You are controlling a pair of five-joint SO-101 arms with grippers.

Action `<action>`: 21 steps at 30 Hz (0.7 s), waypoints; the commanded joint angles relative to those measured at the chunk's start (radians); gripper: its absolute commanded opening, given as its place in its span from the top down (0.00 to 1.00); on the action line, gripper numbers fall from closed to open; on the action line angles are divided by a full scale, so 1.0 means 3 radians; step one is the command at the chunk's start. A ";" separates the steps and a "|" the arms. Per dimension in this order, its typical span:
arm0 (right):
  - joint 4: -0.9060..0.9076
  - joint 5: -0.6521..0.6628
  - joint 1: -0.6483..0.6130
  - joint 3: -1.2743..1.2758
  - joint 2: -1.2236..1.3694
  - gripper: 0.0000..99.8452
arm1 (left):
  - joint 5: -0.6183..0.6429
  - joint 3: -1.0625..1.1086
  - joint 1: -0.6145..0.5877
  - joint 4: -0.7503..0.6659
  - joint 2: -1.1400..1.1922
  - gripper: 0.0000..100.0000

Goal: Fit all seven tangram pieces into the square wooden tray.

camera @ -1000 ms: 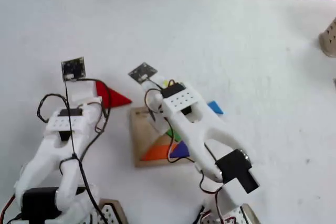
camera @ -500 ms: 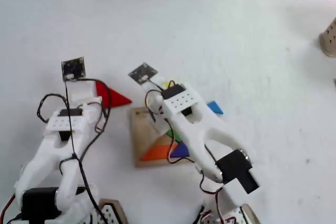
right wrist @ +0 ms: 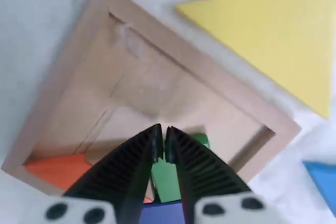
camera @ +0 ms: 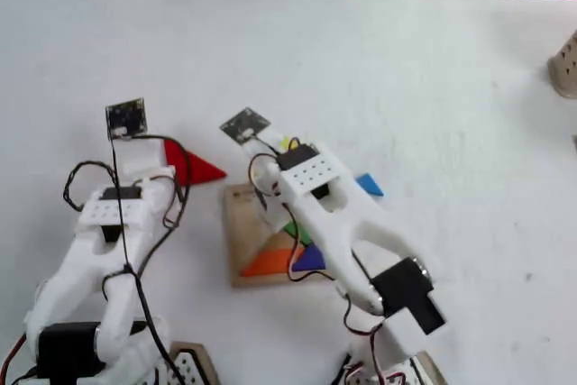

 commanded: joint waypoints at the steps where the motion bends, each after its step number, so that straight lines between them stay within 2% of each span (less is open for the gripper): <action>1: 0.0136 0.0015 0.0171 -0.0245 -0.0381 0.98 | -0.0031 0.0000 0.0038 -0.0097 -0.0120 0.98; 10: 0.0361 0.0010 0.1189 -0.0281 -0.0846 0.98 | -0.0031 -0.0005 0.0038 -0.0102 -0.0120 0.98; 15: 0.0340 0.0072 0.1281 -0.0235 -0.0667 0.96 | -0.0031 -0.0005 0.0038 -0.0102 -0.0120 0.98; 17: 0.0345 0.0373 0.1276 -0.0235 -0.0524 0.89 | -0.0031 -0.0005 0.0038 -0.0102 -0.0120 0.98; 21: 0.0340 0.1350 0.1317 -0.0235 -0.0279 0.77 | -0.0031 0.0000 0.0074 -0.0102 -0.0120 0.98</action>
